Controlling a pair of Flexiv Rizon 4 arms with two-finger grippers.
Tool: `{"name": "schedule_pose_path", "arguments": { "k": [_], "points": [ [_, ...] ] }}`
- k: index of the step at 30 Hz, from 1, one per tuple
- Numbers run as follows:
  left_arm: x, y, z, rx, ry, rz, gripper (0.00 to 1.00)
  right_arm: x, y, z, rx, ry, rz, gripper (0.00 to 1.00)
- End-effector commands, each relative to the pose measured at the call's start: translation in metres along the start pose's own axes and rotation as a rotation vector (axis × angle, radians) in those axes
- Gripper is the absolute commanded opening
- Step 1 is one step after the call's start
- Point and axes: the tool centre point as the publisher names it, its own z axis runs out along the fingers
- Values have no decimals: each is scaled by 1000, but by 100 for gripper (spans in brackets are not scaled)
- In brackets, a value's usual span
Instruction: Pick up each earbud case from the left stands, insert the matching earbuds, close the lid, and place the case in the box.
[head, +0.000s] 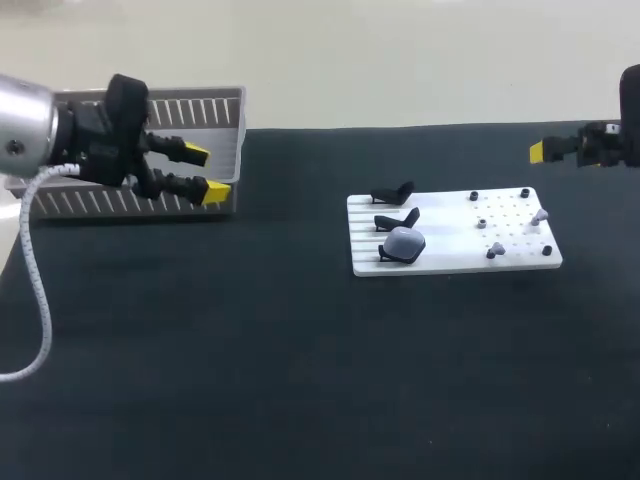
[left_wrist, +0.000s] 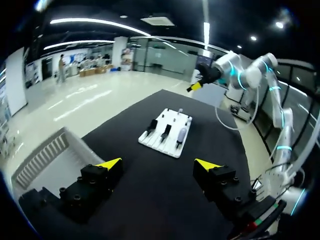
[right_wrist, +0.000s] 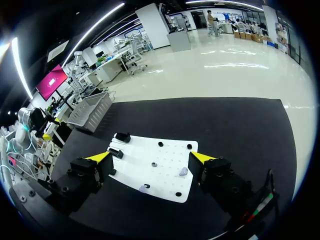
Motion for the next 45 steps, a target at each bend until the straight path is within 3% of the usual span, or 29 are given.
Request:
{"name": "schedule_pose_path", "arguments": {
  "k": [1,4,19,22,24,34,45],
  "points": [
    [-3,1,10,178,-45,179,100,0,0,0,1,0,-1,100],
    [-7,-2,16,214,-26,228,100,0,0,0,1,0,-1,100],
    [-7,-2,16,214,-26,228,100,0,0,0,1,0,-1,100],
    [1,-8,35,208,-43,228,100,0,0,0,1,0,-1,100],
    [-1,-14,49,224,-61,279,100,0,0,0,1,0,-1,100],
    [-4,-23,109,272,-74,324,100,0,0,0,1,0,-1,100],
    [6,-37,148,333,-66,300,100,0,0,0,1,0,-1,100]
  ]
}}
